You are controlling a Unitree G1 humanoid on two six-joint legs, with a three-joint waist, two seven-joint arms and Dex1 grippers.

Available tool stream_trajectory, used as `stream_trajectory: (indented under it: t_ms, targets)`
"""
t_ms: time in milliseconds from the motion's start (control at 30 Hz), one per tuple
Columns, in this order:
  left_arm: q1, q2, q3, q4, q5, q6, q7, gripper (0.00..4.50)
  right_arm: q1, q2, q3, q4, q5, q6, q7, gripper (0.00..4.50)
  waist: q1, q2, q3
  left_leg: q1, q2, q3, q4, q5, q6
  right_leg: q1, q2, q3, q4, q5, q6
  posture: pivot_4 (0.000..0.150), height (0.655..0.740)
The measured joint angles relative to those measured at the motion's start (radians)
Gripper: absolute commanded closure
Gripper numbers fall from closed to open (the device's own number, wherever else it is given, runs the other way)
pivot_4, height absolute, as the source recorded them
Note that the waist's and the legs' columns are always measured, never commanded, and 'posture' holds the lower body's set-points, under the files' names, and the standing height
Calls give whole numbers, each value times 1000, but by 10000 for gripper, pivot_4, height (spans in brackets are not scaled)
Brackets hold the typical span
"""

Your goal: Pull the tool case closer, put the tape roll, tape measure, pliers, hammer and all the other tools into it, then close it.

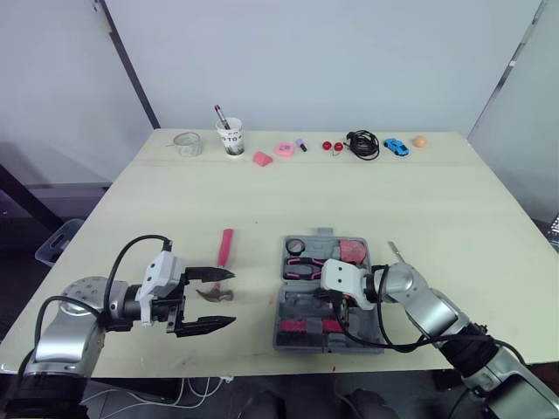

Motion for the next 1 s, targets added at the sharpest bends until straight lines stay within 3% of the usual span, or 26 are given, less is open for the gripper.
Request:
stream_trajectory:
  t_ms: [1000]
  targets:
    - [6, -14, -4, -5, 0, 8, 2, 0, -18, -16, 46, -24, -94, -4, 17, 44410, 2, -3, -3, 2, 0, 0, 0, 0, 0, 1, 0, 0, 1, 0, 0, 1500, 7400]
